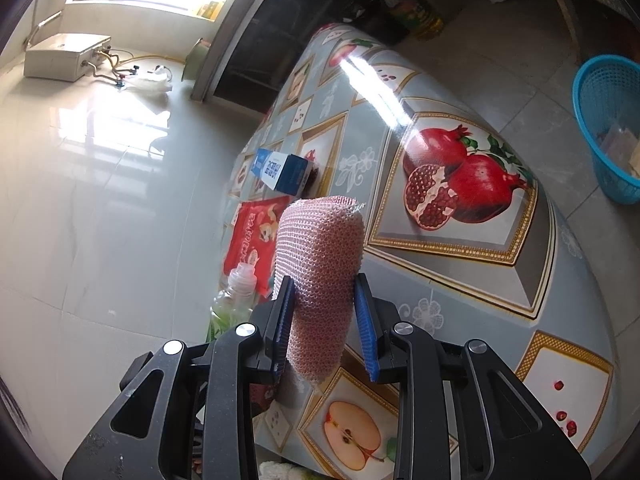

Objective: Collect trash
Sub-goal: 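Close the left tool on the red can and lift it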

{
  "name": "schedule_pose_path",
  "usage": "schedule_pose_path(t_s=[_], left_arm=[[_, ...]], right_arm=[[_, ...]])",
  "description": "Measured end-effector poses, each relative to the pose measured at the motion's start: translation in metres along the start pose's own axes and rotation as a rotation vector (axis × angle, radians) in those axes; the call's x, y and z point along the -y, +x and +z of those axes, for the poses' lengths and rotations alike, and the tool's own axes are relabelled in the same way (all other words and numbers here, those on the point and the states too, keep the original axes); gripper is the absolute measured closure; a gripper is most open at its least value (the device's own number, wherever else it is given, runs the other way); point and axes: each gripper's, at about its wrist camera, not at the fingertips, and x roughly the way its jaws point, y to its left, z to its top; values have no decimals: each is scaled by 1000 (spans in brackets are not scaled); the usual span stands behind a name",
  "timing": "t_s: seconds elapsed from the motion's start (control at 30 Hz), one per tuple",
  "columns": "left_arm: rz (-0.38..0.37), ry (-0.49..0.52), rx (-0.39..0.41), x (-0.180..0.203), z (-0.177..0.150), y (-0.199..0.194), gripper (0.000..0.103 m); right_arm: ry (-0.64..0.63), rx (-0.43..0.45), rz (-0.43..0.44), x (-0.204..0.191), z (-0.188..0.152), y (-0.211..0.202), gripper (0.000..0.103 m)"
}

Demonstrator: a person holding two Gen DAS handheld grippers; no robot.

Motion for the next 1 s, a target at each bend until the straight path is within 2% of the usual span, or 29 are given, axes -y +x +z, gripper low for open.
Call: schedule_pose_path(t_s=[0.27, 0.5, 0.77, 1.0], left_arm=[[13, -5, 107, -2, -12, -7, 20], [35, -26, 183, -1, -21, -7, 38], [44, -2, 265, 4, -25, -26, 38], [58, 23, 323, 11, -14, -42, 38]], right_arm=[[-16, -1, -4, -8, 0, 3, 75], [-19, -2, -7, -10, 0, 3, 75], [-22, -4, -9, -12, -1, 5, 75], [-21, -6, -7, -13, -3, 7, 75]])
